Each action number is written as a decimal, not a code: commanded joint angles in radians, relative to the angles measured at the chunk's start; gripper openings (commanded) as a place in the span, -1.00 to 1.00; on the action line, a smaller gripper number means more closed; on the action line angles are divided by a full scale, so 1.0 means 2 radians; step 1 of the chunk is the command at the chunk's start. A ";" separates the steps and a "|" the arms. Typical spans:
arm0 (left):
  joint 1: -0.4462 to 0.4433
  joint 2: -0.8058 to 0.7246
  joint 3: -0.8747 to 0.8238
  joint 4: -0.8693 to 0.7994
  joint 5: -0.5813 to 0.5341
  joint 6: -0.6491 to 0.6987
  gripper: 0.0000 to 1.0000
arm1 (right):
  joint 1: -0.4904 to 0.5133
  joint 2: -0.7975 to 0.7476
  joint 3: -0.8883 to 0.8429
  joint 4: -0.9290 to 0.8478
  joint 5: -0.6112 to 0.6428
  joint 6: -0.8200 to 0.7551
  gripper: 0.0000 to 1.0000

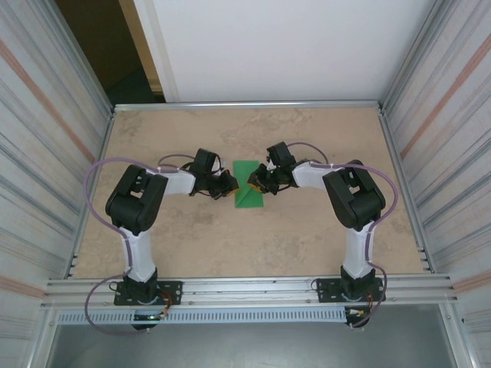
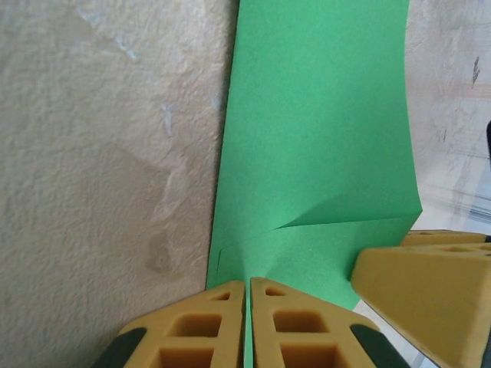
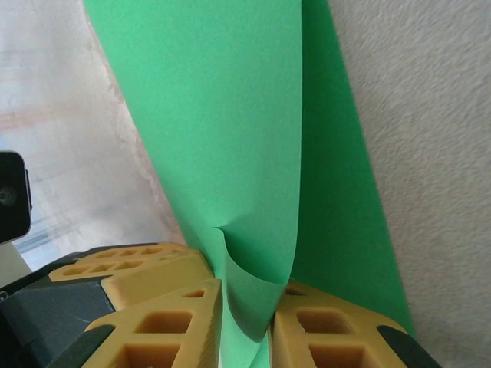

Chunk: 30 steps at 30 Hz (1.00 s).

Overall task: Fold a paper plane with a square sheet of paper (pick it up from the middle)
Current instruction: Pick up the paper from the center of the table.

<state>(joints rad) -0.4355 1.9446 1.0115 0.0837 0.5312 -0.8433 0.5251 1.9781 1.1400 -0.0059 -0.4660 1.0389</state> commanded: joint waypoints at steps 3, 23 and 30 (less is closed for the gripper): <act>0.006 -0.009 -0.011 -0.050 -0.024 0.007 -0.78 | 0.008 -0.008 -0.011 0.020 0.000 0.002 -0.61; 0.102 -0.179 -0.119 0.094 0.068 -0.062 0.19 | -0.007 -0.095 -0.025 0.083 0.011 -0.044 -0.88; 0.100 -0.213 -0.122 0.206 0.129 -0.103 0.70 | -0.037 -0.140 -0.009 0.119 -0.045 -0.024 -0.88</act>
<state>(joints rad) -0.2356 1.5642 0.7681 0.3389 0.7052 -0.9970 0.4717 1.7447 1.0950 0.1787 -0.4919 0.9844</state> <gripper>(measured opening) 0.838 0.062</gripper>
